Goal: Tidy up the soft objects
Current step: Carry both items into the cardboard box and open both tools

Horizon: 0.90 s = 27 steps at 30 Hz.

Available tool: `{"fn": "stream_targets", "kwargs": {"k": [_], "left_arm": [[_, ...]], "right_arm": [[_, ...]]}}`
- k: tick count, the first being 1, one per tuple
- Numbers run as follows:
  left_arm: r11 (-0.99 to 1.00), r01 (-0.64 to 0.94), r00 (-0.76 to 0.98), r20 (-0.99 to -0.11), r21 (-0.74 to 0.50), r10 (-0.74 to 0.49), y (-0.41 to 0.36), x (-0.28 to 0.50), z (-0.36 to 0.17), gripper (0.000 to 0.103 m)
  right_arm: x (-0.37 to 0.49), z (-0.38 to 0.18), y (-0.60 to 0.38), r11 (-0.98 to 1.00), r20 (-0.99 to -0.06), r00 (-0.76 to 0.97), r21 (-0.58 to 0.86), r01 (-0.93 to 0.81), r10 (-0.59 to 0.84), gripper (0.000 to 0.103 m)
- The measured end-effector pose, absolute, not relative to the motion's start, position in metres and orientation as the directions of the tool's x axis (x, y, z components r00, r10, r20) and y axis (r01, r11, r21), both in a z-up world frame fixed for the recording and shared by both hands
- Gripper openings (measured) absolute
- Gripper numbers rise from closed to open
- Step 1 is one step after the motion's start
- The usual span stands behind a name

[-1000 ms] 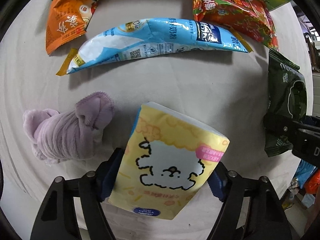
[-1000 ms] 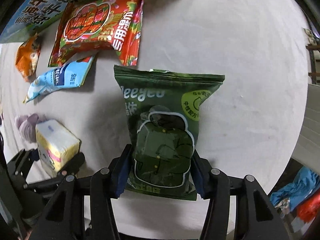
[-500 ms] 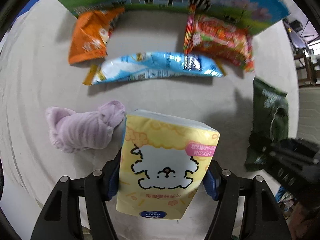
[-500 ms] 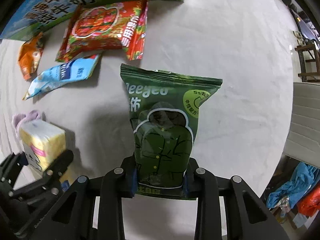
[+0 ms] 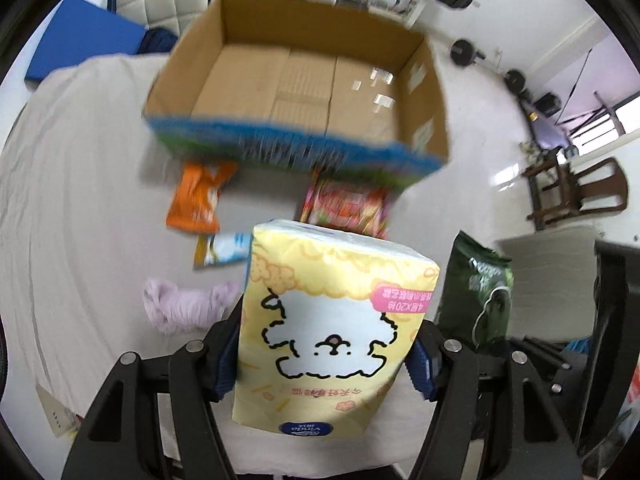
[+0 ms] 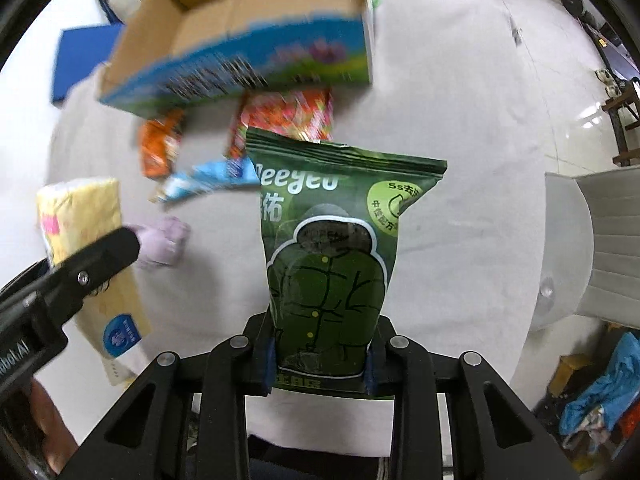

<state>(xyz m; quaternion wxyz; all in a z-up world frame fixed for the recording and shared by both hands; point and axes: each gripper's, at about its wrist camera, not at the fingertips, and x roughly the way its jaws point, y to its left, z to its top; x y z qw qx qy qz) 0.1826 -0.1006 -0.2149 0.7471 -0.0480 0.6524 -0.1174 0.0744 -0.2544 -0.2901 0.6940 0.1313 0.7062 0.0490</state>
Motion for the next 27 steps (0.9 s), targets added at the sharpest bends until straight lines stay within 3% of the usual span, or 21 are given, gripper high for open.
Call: {"fn": "stream_targets", "kwargs": {"k": [5, 12, 27], "left_arm": [[0.956, 0.119, 0.166, -0.944, -0.267, -0.285, -0.103, 0.236, -0.19, 0.065], [0.937, 0.118, 0.131, -0.93, -0.328, -0.342, -0.105, 0.344, -0.212, 0.065], [0.926, 0.041, -0.067, -0.926, -0.375, -0.372, -0.124, 0.49, -0.339, 0.065]], "right_arm": [[0.116, -0.243, -0.256, 0.954, -0.956, 0.106, 0.285, 0.091, 0.275, 0.033], [0.202, -0.216, -0.268, 0.961, -0.954, 0.184, 0.258, 0.103, 0.236, 0.033], [0.372, -0.345, -0.264, 0.965, -0.979, 0.069, 0.199, 0.17, 0.189, 0.033]]}}
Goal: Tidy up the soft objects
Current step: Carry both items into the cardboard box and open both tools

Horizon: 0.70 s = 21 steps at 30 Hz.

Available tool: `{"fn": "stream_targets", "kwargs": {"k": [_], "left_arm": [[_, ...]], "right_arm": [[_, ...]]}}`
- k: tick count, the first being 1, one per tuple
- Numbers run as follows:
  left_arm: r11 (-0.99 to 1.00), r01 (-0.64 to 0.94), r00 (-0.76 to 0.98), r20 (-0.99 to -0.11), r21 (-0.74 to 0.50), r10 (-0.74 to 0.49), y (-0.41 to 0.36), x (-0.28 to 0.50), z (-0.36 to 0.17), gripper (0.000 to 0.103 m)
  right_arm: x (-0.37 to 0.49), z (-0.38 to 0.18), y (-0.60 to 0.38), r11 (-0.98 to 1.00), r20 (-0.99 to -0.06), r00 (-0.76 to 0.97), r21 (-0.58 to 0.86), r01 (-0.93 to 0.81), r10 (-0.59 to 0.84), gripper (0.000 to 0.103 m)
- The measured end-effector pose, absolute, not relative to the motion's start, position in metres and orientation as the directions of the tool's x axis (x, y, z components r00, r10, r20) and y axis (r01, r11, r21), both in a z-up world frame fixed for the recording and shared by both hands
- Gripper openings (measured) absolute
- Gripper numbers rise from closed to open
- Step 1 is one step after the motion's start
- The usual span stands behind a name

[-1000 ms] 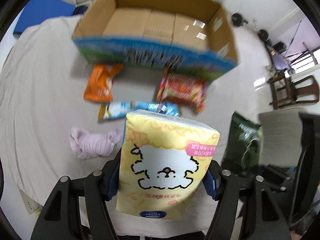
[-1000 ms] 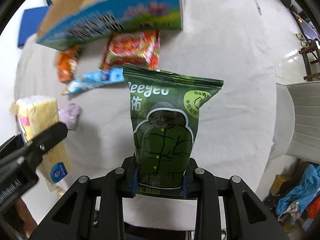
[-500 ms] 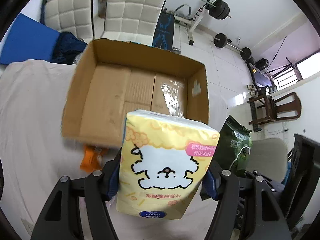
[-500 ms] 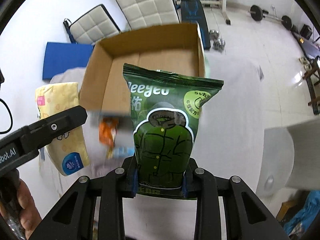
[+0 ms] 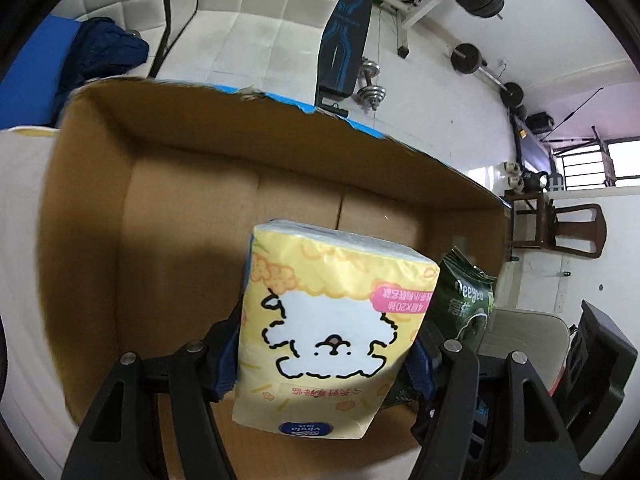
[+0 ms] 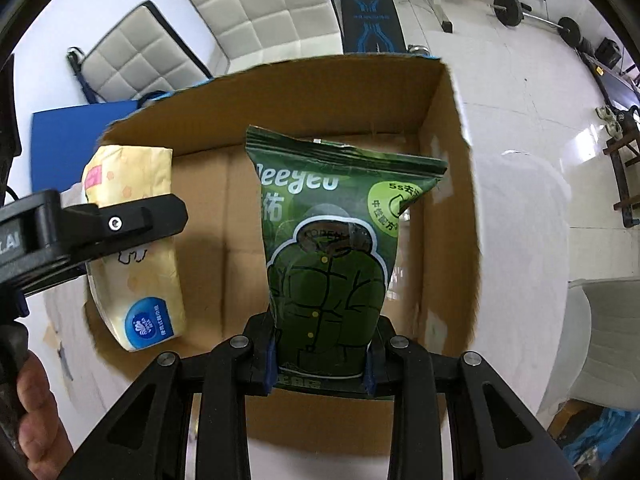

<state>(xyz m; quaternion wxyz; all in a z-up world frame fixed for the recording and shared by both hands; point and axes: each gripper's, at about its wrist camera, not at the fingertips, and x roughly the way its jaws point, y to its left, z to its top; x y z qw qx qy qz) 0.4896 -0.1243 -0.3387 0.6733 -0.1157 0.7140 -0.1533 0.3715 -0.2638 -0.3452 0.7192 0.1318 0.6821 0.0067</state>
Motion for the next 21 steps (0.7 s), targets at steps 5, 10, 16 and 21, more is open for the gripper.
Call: {"fn": "stream_targets", "kwargs": {"k": [5, 10, 16, 21], "left_arm": [[0.922, 0.058, -0.108, -0.921, -0.382, -0.375, -0.14, 0.502, -0.359, 0.065], [0.925, 0.052, -0.128, -0.921, -0.376, -0.368, -0.143, 0.506, -0.368, 0.066], [0.953, 0.068, -0.142, -0.949, -0.294, -0.283, -0.146, 0.504, -0.374, 0.066], [0.964, 0.108, -0.099, -0.967, -0.244, -0.234, -0.141, 0.494, -0.363, 0.077]], "right_arm": [[0.396, -0.376, -0.266, 0.967, -0.983, 0.037, 0.181, 0.181, 0.177, 0.033], [0.412, -0.396, -0.267, 0.966, -0.983, 0.01, 0.182, 0.184, 0.183, 0.033], [0.423, -0.412, -0.265, 0.975, -0.987, -0.037, 0.147, 0.168, 0.156, 0.04], [0.423, -0.409, -0.263, 0.98, -0.991, -0.022, 0.125, 0.153, 0.13, 0.057]]}}
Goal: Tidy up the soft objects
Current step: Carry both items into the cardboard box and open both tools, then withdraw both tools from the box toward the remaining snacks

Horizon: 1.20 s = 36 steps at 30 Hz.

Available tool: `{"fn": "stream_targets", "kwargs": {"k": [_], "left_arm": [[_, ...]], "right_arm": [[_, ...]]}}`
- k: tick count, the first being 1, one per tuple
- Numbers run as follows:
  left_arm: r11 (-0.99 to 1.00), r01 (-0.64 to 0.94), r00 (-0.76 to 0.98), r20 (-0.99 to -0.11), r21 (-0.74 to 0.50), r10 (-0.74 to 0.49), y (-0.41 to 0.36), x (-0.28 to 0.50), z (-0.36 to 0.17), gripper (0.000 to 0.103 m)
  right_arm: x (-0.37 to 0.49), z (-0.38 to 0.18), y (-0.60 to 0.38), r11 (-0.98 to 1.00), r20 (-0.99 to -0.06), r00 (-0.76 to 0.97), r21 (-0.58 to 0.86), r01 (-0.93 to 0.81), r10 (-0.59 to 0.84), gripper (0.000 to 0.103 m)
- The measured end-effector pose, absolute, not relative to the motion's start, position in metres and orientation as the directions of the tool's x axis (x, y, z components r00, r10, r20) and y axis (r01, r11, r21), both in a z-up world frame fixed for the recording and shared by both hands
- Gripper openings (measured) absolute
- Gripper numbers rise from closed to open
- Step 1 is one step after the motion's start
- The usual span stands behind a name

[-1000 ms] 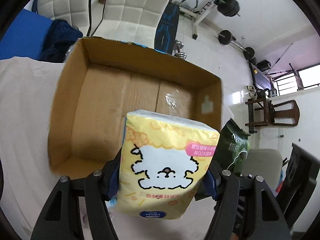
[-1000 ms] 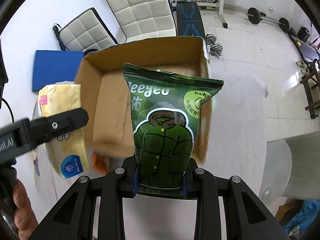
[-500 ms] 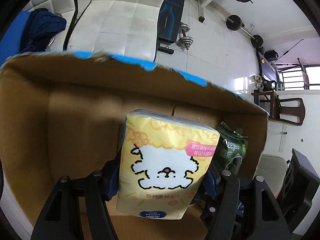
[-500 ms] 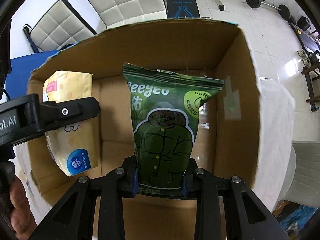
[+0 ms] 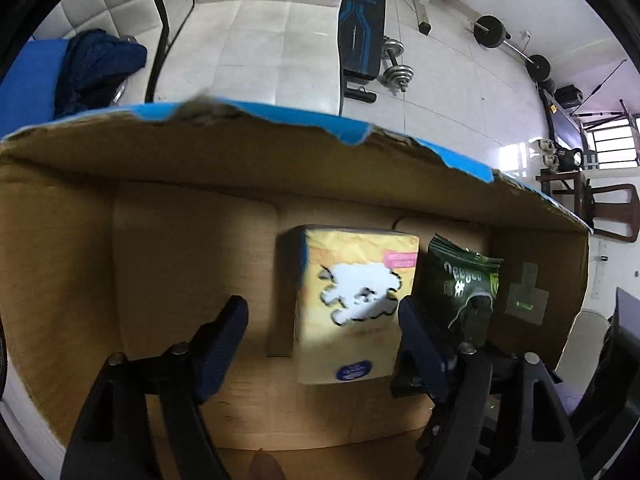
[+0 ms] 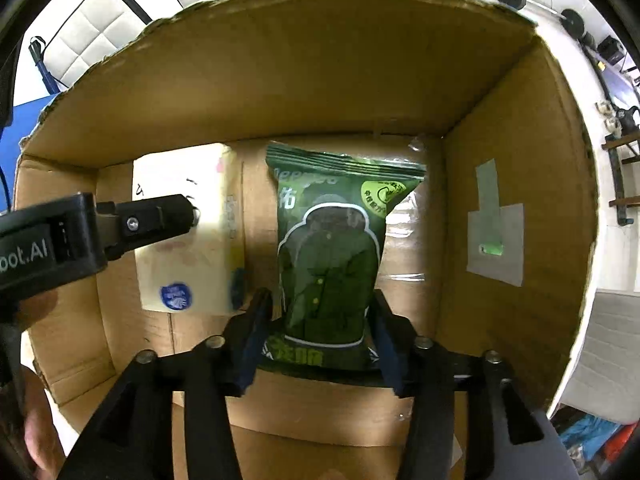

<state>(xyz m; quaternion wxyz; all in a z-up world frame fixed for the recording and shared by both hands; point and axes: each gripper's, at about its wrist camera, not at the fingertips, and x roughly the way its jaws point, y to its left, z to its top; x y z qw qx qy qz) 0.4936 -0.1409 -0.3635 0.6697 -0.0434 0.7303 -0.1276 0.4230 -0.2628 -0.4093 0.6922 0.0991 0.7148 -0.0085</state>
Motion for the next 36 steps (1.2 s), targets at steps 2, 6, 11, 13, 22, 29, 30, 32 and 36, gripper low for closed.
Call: {"fn": "stream_targets", "kwargs": {"k": [2, 6, 11, 13, 22, 29, 30, 32, 36], "left_arm": [[0.965, 0.124, -0.08, -0.972, -0.231, -0.222, -0.137, 0.488, -0.358, 0.08], [0.969, 0.152, -0.02, -0.981, -0.193, -0.192, -0.124, 0.477, -0.342, 0.096], [0.972, 0.208, 0.103, -0.986, -0.111, -0.135, -0.109, 0.449, -0.307, 0.096], [0.971, 0.222, 0.148, -0.982, -0.087, -0.122, -0.102, 0.435, -0.294, 0.096], [0.966, 0.251, 0.264, -0.956, -0.06, -0.128, -0.08, 0.372, -0.237, 0.096], [0.957, 0.285, 0.302, -0.942, -0.059, -0.148, -0.081, 0.341, -0.194, 0.096], [0.957, 0.284, 0.304, -0.94, -0.064, -0.153, -0.079, 0.337, -0.19, 0.096], [0.958, 0.28, 0.314, -0.936, -0.069, -0.159, -0.077, 0.328, -0.18, 0.096], [0.96, 0.277, 0.314, -0.941, -0.04, -0.13, -0.071, 0.311, -0.168, 0.096]], "right_arm": [[0.42, -0.403, -0.26, 0.981, -0.992, -0.014, 0.122, 0.153, 0.126, 0.062], [0.419, -0.39, -0.254, 0.977, -0.989, 0.012, 0.15, 0.153, 0.15, 0.077], [0.393, -0.364, -0.241, 0.978, -0.988, 0.066, 0.15, 0.146, 0.142, 0.103], [0.369, -0.349, -0.233, 0.978, -0.989, 0.086, 0.134, 0.161, 0.121, 0.103], [0.308, -0.278, -0.22, 0.98, -0.984, 0.173, 0.061, 0.191, 0.028, 0.103], [0.263, -0.221, -0.216, 0.978, -0.966, 0.26, 0.037, 0.205, -0.018, 0.103], [0.259, -0.214, -0.214, 0.978, -0.963, 0.269, 0.033, 0.204, -0.024, 0.103], [0.249, -0.201, -0.211, 0.98, -0.957, 0.288, 0.035, 0.195, -0.023, 0.103], [0.234, -0.184, -0.204, 0.983, -0.95, 0.312, 0.045, 0.178, -0.013, 0.103]]}}
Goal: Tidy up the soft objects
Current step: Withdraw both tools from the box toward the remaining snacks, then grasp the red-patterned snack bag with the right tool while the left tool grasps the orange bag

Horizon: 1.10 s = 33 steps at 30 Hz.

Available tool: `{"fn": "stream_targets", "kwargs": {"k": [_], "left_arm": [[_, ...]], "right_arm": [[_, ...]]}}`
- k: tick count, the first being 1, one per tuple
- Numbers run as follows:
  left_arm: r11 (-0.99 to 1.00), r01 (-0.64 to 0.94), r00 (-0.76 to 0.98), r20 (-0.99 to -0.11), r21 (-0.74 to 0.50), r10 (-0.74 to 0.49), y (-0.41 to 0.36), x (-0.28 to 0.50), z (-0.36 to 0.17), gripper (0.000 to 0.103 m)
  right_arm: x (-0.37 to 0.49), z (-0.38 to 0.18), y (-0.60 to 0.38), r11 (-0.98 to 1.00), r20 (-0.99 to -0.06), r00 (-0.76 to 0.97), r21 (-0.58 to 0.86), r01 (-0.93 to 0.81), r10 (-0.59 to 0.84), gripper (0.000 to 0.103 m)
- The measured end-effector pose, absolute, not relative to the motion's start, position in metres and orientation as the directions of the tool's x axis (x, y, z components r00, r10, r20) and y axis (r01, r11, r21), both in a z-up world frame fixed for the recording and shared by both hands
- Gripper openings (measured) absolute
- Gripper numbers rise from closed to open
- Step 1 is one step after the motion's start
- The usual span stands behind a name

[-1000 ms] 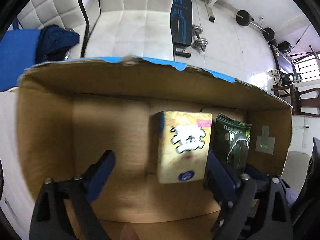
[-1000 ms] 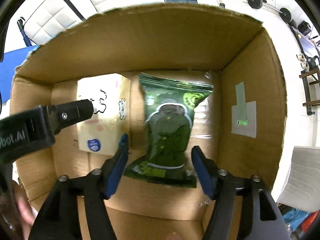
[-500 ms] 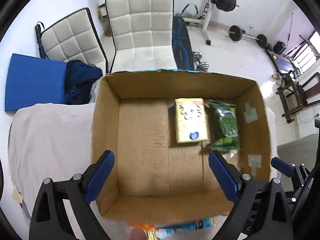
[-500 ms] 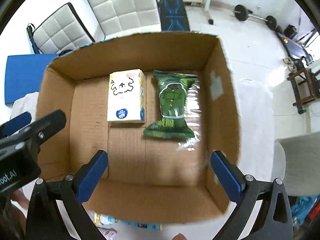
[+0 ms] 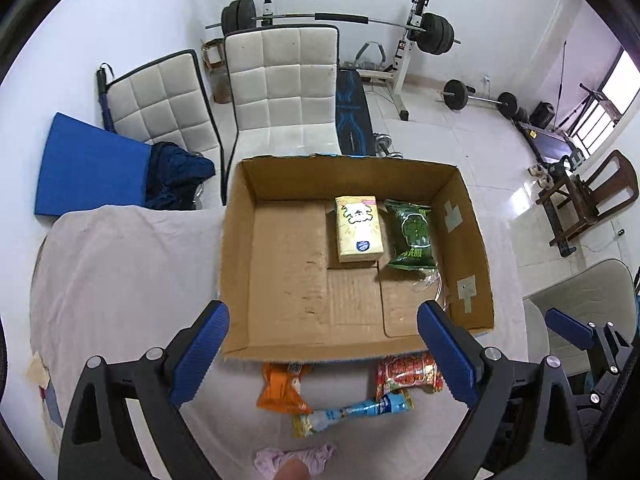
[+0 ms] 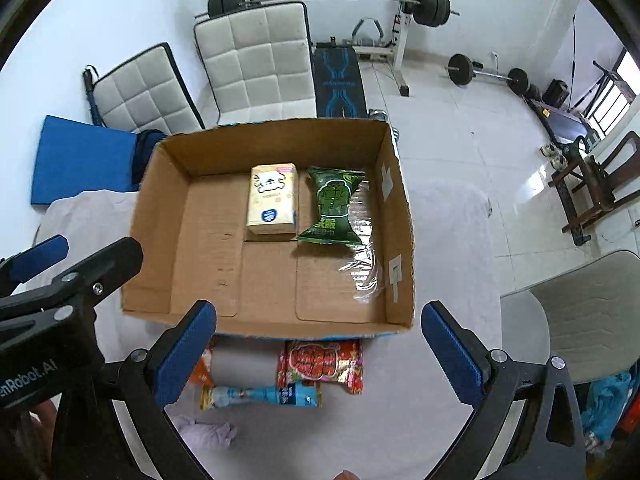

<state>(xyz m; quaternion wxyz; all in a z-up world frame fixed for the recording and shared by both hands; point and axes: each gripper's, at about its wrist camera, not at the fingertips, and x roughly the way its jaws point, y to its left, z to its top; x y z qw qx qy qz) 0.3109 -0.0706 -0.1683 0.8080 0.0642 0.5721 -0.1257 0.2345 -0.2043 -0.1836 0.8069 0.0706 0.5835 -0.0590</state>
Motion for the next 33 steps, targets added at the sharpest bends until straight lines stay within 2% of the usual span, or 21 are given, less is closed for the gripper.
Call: {"fn": "stream_targets", "kwargs": {"k": [6, 8, 13, 15, 19, 25, 27, 28, 29, 32, 33], "left_arm": [[0.974, 0.226, 0.286, -0.956, -0.002, -0.069, -0.05, 0.28, -0.179, 0.096], [0.98, 0.198, 0.255, -0.966, 0.002, -0.049, -0.04, 0.266, -0.195, 0.096], [0.997, 0.074, 0.09, -0.995, -0.035, -0.042, -0.011, 0.232, -0.255, 0.096], [0.999, 0.025, 0.044, -0.999, -0.027, -0.028, -0.003, 0.22, -0.276, 0.096], [0.998, -0.052, -0.032, -0.999, -0.031, -0.032, 0.009, 0.199, -0.307, 0.096], [0.993, -0.113, -0.103, -0.994, -0.019, -0.03, 0.01, 0.176, -0.339, 0.096], [0.991, -0.135, -0.125, -0.991, -0.021, -0.038, 0.01, 0.17, -0.347, 0.096], [0.989, -0.148, -0.128, -0.991, -0.021, -0.041, 0.011, 0.166, -0.349, 0.096], [0.987, -0.157, -0.131, -0.99, -0.027, -0.048, 0.011, 0.163, -0.351, 0.096], [0.982, -0.188, -0.153, -0.986, -0.034, -0.063, 0.015, 0.15, -0.358, 0.096], [0.979, -0.199, -0.161, -0.985, -0.035, -0.068, 0.017, 0.144, -0.36, 0.096]], "right_arm": [[0.21, -0.197, -0.192, 0.994, -0.964, 0.258, 0.09, 0.07, 0.069, 0.103], [0.202, -0.215, -0.187, 0.994, -0.97, 0.219, 0.111, -0.005, 0.109, 0.103], [0.191, -0.278, -0.185, 0.99, -0.994, 0.093, 0.049, -0.129, 0.062, 0.103], [0.191, -0.3, -0.189, 0.987, -0.997, 0.049, 0.045, -0.154, 0.053, 0.099], [0.195, -0.344, -0.199, 0.98, -1.0, -0.003, 0.03, -0.195, 0.03, 0.082], [0.199, -0.386, -0.201, 0.947, -1.0, -0.021, -0.011, -0.32, -0.019, 0.081], [0.197, -0.396, -0.199, 0.942, -0.999, -0.042, 0.013, -0.336, -0.001, 0.081], [0.194, -0.403, -0.199, 0.942, -0.998, -0.065, 0.037, -0.334, 0.016, 0.074], [0.192, -0.408, -0.2, 0.945, -0.996, -0.088, 0.059, -0.321, 0.032, 0.061], [0.182, -0.41, -0.201, 0.954, -0.99, -0.108, 0.115, -0.277, 0.088, 0.06], [0.177, -0.409, -0.2, 0.949, -0.98, -0.138, 0.175, -0.263, 0.142, 0.06]]}}
